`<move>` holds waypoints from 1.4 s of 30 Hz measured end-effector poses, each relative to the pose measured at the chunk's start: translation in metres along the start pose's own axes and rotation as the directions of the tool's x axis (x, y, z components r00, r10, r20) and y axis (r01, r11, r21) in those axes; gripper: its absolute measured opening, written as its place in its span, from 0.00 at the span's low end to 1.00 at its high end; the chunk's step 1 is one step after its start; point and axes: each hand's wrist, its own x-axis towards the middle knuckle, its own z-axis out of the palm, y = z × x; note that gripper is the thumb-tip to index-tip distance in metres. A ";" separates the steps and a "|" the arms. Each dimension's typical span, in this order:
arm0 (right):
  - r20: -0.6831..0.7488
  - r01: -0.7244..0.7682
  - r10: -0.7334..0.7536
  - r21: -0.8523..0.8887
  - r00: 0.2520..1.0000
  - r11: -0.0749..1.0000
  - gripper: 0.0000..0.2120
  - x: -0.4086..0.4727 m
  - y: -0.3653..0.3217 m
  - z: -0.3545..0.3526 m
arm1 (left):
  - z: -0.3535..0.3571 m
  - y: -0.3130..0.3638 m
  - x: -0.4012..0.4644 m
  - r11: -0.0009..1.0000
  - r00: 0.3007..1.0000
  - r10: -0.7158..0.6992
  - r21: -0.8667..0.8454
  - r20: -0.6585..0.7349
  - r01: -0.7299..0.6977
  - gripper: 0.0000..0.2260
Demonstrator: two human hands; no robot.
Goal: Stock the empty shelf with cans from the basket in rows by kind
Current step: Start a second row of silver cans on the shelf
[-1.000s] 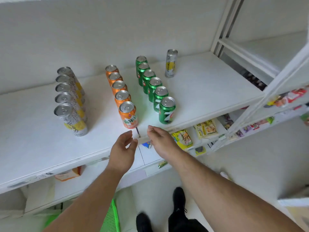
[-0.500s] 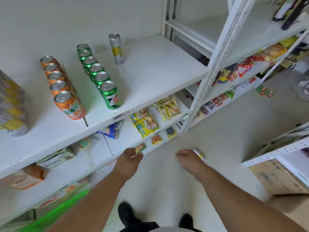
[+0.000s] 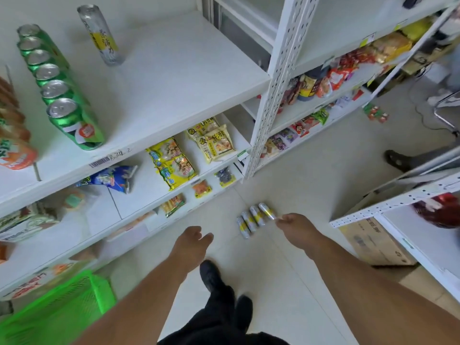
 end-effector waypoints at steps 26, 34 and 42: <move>0.376 0.099 0.089 -0.452 0.922 0.886 0.26 0.315 0.039 0.009 | 0.168 0.007 0.229 0.891 0.903 -0.423 -0.213 -0.066 0.402 0.25; 0.412 0.127 0.103 -0.494 0.905 0.860 0.23 0.481 0.155 0.100 | 0.321 -0.061 0.387 0.861 0.885 -0.463 -0.263 -0.053 0.435 0.29; 0.364 0.182 0.018 -0.505 0.931 0.843 0.16 0.614 0.250 0.215 | 0.405 -0.157 0.545 0.904 0.895 -0.422 -0.139 -0.142 0.404 0.35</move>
